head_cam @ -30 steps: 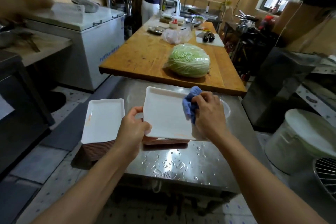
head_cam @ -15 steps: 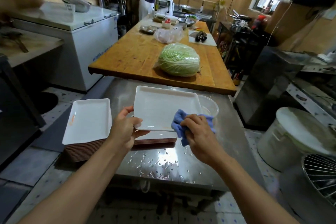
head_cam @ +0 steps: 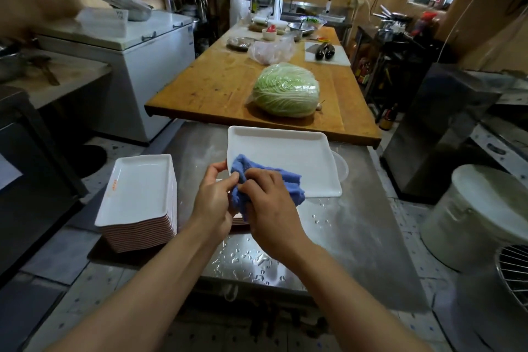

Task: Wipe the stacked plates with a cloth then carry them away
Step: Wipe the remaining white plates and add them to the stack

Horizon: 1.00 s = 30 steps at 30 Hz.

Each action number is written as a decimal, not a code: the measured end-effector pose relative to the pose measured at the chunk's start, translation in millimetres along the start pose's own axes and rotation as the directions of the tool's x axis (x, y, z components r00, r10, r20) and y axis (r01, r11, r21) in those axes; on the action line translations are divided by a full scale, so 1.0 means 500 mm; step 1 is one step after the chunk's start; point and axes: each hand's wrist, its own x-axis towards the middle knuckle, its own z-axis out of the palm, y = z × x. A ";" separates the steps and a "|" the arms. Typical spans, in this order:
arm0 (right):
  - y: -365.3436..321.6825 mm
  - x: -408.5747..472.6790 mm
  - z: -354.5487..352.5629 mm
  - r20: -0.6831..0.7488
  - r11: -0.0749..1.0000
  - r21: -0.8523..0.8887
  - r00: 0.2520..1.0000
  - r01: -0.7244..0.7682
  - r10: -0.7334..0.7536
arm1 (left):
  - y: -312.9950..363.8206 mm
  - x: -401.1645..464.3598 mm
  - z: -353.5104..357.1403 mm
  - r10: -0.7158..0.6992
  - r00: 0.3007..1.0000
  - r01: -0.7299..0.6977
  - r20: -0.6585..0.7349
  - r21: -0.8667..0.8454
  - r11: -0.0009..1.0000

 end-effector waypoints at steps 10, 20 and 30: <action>0.147 -0.068 -0.076 0.061 0.968 -0.250 0.998 0.034 -0.020 | 0.011 0.017 -0.012 -0.056 0.987 0.071 -0.153 0.090 0.993; 0.179 -0.091 -0.119 -0.036 0.939 -0.325 0.991 0.109 -0.127 | 0.017 0.040 -0.023 -0.153 0.979 0.174 -0.136 0.161 0.972; 0.146 -0.050 -0.154 0.098 0.928 -0.328 0.983 0.177 -0.153 | 0.000 0.004 0.034 0.237 0.815 -0.518 0.529 0.848 -0.111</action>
